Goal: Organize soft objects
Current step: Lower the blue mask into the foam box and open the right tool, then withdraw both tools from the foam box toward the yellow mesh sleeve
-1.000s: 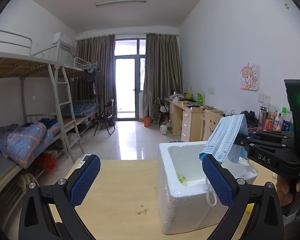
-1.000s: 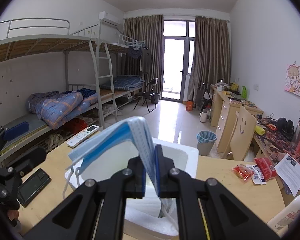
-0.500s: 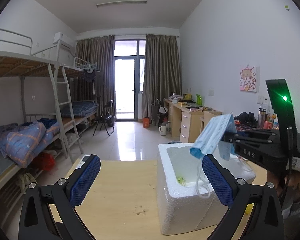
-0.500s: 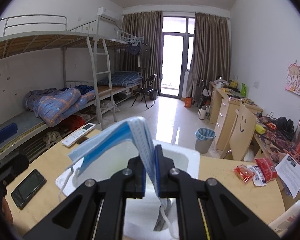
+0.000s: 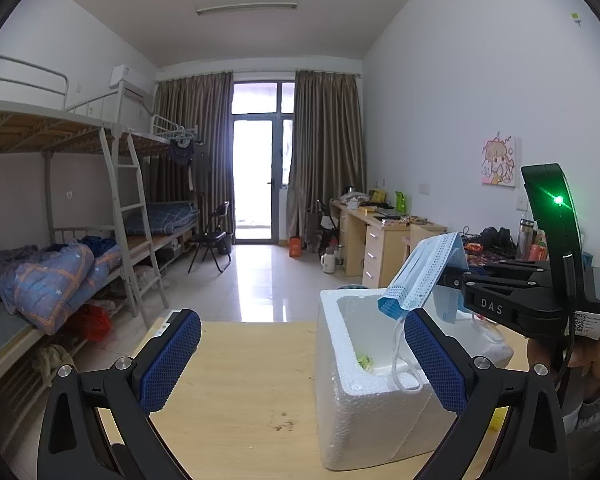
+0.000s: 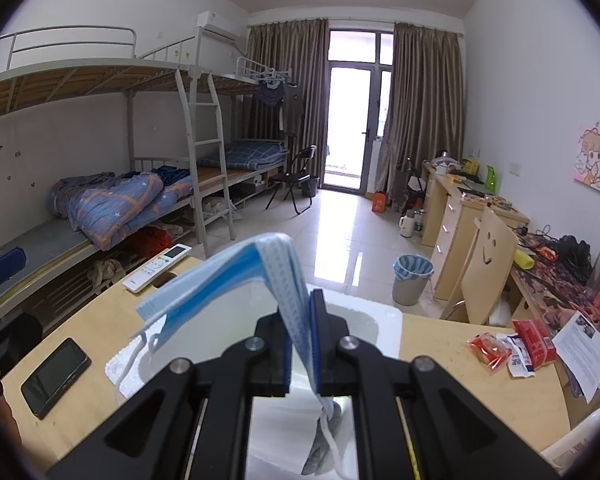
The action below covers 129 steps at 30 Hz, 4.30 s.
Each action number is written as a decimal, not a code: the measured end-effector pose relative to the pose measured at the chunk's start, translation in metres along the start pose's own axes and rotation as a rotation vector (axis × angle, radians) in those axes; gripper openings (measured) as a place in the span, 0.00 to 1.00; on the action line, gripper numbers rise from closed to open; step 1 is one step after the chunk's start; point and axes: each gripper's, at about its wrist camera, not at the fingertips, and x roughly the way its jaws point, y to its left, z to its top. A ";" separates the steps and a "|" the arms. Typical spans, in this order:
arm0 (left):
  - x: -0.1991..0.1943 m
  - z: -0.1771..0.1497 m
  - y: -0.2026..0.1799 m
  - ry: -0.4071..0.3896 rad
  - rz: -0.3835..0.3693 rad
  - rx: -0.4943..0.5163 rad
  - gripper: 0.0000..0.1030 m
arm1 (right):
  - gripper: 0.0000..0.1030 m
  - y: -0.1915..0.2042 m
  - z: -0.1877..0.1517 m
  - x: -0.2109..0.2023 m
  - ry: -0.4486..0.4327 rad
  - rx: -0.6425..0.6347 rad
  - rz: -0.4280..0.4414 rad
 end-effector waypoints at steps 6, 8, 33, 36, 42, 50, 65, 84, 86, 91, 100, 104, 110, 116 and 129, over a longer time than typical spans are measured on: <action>-0.002 0.000 -0.002 -0.005 -0.001 -0.007 0.99 | 0.33 -0.002 -0.001 0.009 0.031 0.003 0.014; -0.002 0.000 -0.001 -0.005 -0.002 -0.009 0.99 | 0.66 -0.004 -0.002 0.008 0.037 0.012 0.020; 0.005 0.001 -0.020 0.018 -0.080 0.041 0.99 | 0.86 -0.006 -0.008 -0.005 0.073 -0.035 0.039; 0.011 0.002 -0.019 0.030 -0.101 0.054 0.99 | 0.86 -0.006 -0.008 -0.008 0.065 -0.041 0.051; 0.027 0.015 -0.013 0.048 -0.180 0.013 0.99 | 0.86 -0.009 -0.009 -0.008 0.065 -0.044 0.058; 0.052 0.013 -0.026 0.127 -0.244 0.067 0.99 | 0.86 -0.010 -0.011 -0.008 0.062 -0.052 0.056; 0.078 0.022 -0.029 0.165 -0.271 0.100 0.99 | 0.86 -0.022 -0.016 -0.004 0.071 -0.036 0.067; 0.092 0.009 -0.024 0.253 -0.333 0.149 0.99 | 0.86 -0.028 -0.018 -0.014 0.061 -0.030 0.180; 0.100 0.009 -0.026 0.262 -0.275 0.136 0.98 | 0.86 -0.027 -0.019 -0.015 0.058 -0.030 0.194; 0.103 0.006 -0.023 0.259 -0.208 0.136 0.98 | 0.86 -0.028 -0.018 -0.016 0.056 -0.018 0.198; 0.075 0.017 -0.017 0.188 -0.223 0.100 0.98 | 0.86 -0.025 -0.016 -0.021 0.049 -0.025 0.186; 0.058 0.019 -0.020 0.146 -0.195 0.097 0.98 | 0.86 -0.022 -0.016 -0.026 0.040 -0.026 0.171; 0.029 0.021 -0.020 0.053 -0.057 0.061 0.98 | 1.00 -0.017 -0.019 -0.042 -0.010 -0.021 0.058; 0.017 0.022 -0.023 0.048 -0.056 0.065 0.98 | 1.00 -0.019 -0.018 -0.050 -0.010 0.006 0.070; -0.020 0.023 -0.035 0.010 -0.079 0.058 0.98 | 1.00 -0.020 -0.023 -0.089 -0.073 0.003 0.021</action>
